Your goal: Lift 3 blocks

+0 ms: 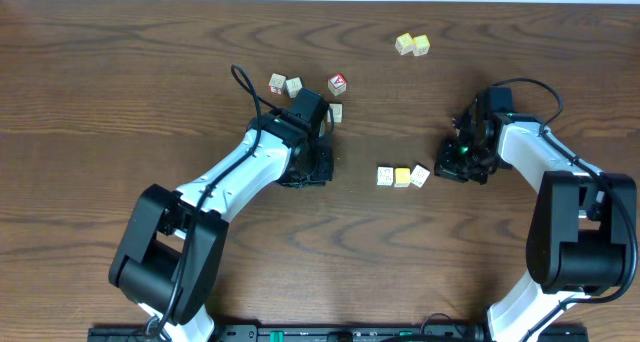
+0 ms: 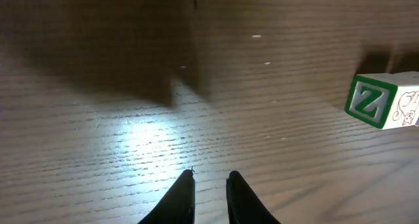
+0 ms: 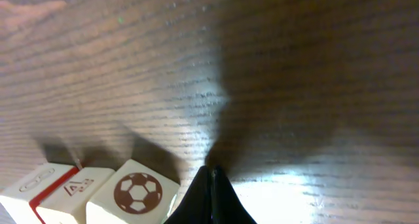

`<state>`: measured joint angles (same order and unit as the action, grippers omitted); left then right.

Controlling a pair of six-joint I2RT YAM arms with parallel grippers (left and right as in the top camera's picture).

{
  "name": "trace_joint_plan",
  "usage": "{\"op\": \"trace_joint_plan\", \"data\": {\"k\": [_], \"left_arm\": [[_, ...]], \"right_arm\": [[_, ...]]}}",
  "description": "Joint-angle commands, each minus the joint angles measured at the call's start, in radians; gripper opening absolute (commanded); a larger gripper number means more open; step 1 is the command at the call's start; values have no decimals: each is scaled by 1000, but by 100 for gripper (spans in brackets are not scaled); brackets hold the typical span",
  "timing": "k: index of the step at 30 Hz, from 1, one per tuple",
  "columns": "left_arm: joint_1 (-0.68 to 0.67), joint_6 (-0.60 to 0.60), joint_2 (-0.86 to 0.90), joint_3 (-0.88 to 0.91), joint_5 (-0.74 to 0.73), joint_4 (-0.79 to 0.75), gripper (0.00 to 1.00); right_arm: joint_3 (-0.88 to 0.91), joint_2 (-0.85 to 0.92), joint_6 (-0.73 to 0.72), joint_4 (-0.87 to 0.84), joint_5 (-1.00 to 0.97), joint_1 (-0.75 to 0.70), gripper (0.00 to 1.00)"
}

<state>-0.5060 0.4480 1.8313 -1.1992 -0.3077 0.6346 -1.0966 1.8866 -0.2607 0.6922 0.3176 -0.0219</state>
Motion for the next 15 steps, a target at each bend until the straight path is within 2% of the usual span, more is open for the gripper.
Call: {"op": "trace_joint_plan", "data": {"k": [1, 4, 12, 15], "left_arm": [[-2, 11, 0, 5, 13, 8, 19], [-2, 11, 0, 5, 13, 7, 19], [-2, 11, 0, 5, 13, 8, 19], [-2, 10, 0, 5, 13, 8, 19]], "right_arm": [[8, 17, -24, -13, -13, 11, 1], [8, 17, -23, -32, 5, 11, 1], [8, 17, 129, -103, 68, 18, 1], [8, 17, 135, -98, 77, 19, 1]]}}
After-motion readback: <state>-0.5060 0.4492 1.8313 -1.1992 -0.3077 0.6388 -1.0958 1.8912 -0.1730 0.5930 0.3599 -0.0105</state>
